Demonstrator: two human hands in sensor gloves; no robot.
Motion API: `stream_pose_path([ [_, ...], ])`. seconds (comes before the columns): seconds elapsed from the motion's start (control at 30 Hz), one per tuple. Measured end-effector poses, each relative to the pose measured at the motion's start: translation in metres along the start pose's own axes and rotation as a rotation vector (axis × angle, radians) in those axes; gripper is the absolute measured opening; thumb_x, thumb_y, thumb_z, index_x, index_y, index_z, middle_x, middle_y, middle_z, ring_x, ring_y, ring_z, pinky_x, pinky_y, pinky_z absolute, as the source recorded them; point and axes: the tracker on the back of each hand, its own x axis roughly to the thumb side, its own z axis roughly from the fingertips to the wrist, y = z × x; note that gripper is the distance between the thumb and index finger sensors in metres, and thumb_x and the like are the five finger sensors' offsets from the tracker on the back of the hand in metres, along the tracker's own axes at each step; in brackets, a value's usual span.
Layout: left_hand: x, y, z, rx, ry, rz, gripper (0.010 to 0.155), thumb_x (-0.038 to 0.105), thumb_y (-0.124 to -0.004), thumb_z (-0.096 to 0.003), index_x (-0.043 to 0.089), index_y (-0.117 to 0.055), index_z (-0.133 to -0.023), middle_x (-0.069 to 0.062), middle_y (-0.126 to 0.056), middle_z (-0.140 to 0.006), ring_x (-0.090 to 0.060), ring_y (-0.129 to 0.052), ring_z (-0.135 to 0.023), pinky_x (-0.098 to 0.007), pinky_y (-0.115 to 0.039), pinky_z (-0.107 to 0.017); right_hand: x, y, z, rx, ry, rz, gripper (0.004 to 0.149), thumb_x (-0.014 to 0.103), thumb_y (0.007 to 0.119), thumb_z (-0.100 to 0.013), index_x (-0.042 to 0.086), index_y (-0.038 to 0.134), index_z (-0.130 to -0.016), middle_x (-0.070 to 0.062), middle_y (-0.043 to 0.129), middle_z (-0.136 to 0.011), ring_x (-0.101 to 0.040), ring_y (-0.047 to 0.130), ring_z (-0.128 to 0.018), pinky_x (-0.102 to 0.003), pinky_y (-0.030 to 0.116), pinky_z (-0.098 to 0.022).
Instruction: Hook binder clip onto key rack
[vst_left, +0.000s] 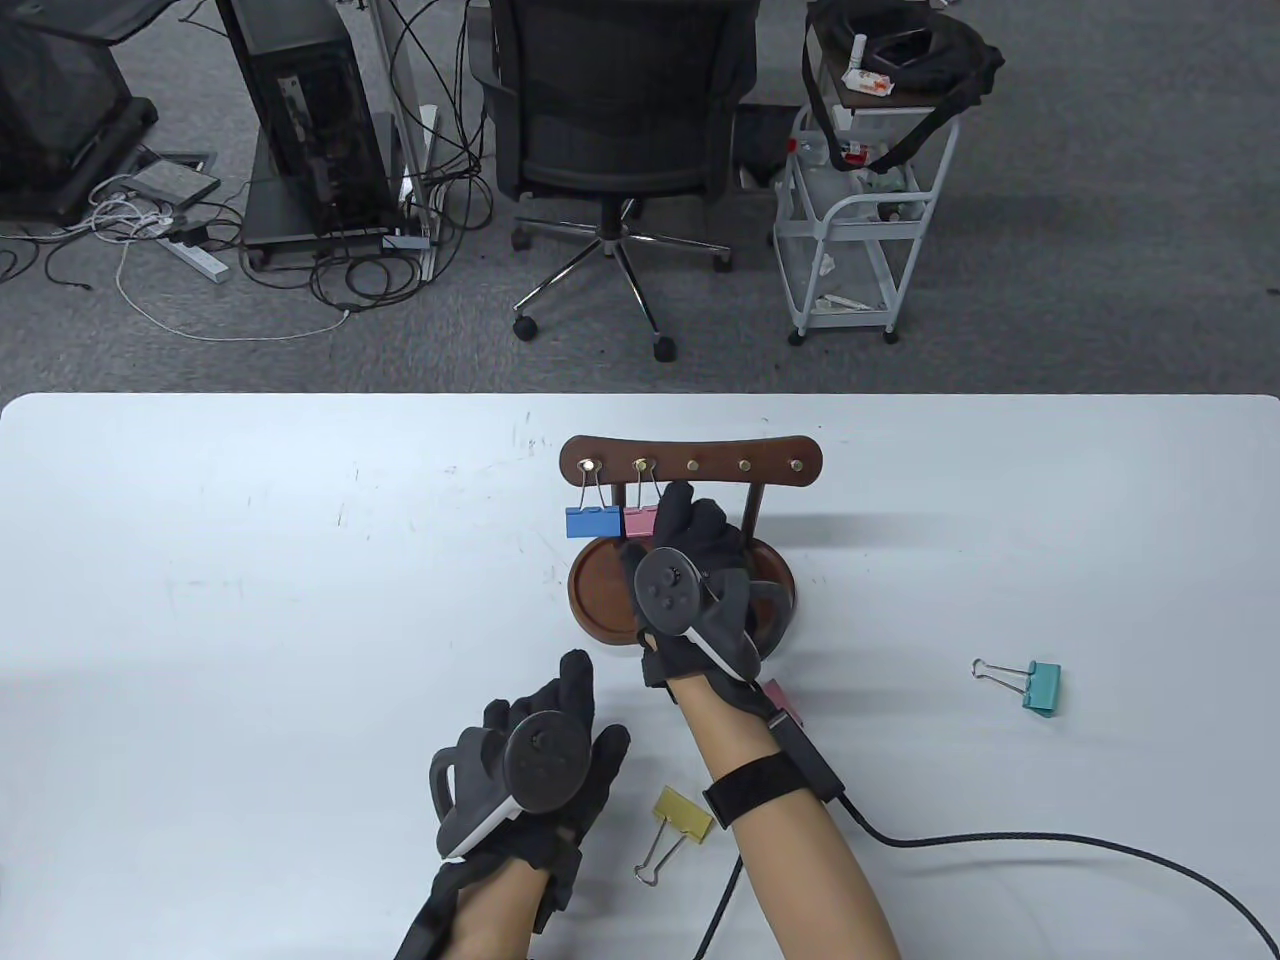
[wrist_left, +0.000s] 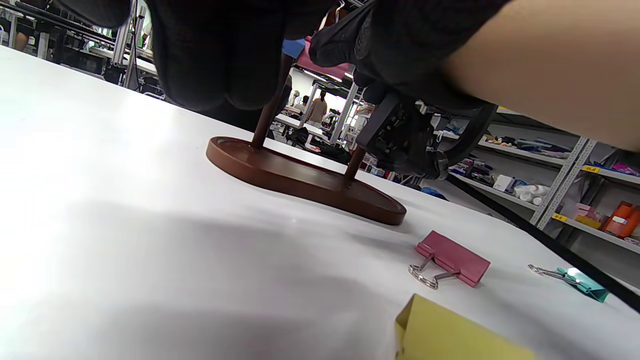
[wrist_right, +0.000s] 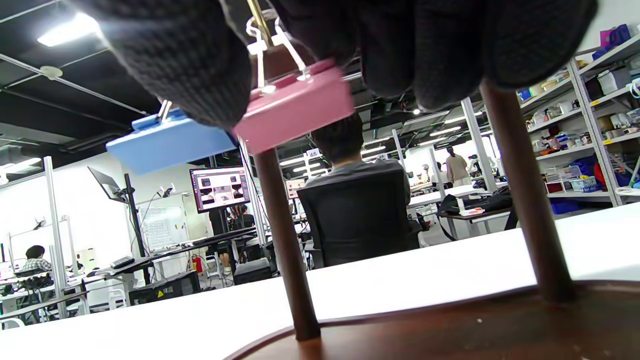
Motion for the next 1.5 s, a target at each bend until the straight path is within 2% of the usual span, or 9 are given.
stream_pose_path([
  [0.23,0.000,0.000,0.000,-0.002,-0.001,0.002,0.082,0.042,-0.077,-0.0585,-0.004,-0.043,-0.117,-0.031,-0.074,-0.107,-0.059,-0.079,-0.092,-0.080,-0.047,-0.069,-0.010,0.000,0.001,0.017,0.018,-0.015,0.083,0.047,0.082,-0.057,-0.003,0.048,-0.114,-0.036,0.061,-0.103,-0.057,0.074,-0.079,-0.068,0.066,-0.055],
  [0.4,0.000,-0.001,0.000,-0.001,-0.002,0.010,0.081,0.042,-0.077,-0.0584,-0.004,-0.044,-0.117,-0.032,-0.074,-0.108,-0.060,-0.078,-0.093,-0.080,-0.048,-0.069,-0.019,-0.007,0.003,0.037,0.010,-0.053,0.083,0.047,0.081,-0.057,-0.002,0.048,-0.115,-0.039,0.057,-0.109,-0.063,0.070,-0.086,-0.070,0.064,-0.057],
  [0.57,0.001,-0.001,-0.001,0.017,-0.011,0.019,0.081,0.042,-0.077,-0.0583,-0.004,-0.046,-0.117,-0.033,-0.074,-0.108,-0.061,-0.077,-0.094,-0.079,-0.048,-0.069,-0.033,-0.027,0.009,0.034,0.000,-0.084,0.082,0.047,0.080,-0.058,-0.001,0.049,-0.115,-0.041,0.052,-0.112,-0.067,0.065,-0.090,-0.072,0.061,-0.059],
  [0.8,0.001,0.001,0.001,0.038,-0.022,0.017,0.080,0.042,-0.077,-0.0582,-0.004,-0.047,-0.117,-0.032,-0.074,-0.108,-0.060,-0.078,-0.093,-0.079,-0.050,-0.069,-0.059,-0.067,0.026,0.009,-0.021,-0.133,0.082,0.048,0.080,-0.057,-0.001,0.048,-0.116,-0.042,0.047,-0.114,-0.069,0.061,-0.092,-0.074,0.059,-0.060],
  [1.1,0.001,0.000,0.003,0.051,-0.029,0.006,0.080,0.042,-0.077,-0.0580,-0.004,-0.047,-0.116,-0.032,-0.074,-0.108,-0.060,-0.078,-0.093,-0.079,-0.050,-0.069,-0.097,-0.116,0.073,-0.011,-0.077,-0.167,0.083,0.048,0.078,-0.058,-0.001,0.046,-0.117,-0.042,0.045,-0.114,-0.069,0.058,-0.093,-0.075,0.056,-0.061],
  [1.27,0.002,0.000,0.003,0.053,-0.033,0.005,0.080,0.043,-0.077,-0.0580,-0.004,-0.047,-0.116,-0.032,-0.074,-0.108,-0.060,-0.078,-0.093,-0.079,-0.050,-0.069,-0.114,-0.126,0.103,-0.018,-0.081,-0.167,0.083,0.049,0.077,-0.058,-0.001,0.046,-0.117,-0.043,0.047,-0.114,-0.069,0.059,-0.093,-0.074,0.057,-0.061],
  [1.5,0.005,-0.001,0.006,0.058,-0.045,-0.014,0.080,0.043,-0.077,-0.0578,-0.004,-0.048,-0.116,-0.032,-0.075,-0.108,-0.060,-0.078,-0.093,-0.079,-0.050,-0.069,-0.124,-0.126,0.137,0.009,-0.052,-0.162,0.082,0.049,0.076,-0.058,-0.001,0.047,-0.117,-0.043,0.050,-0.113,-0.069,0.061,-0.092,-0.074,0.057,-0.060],
])
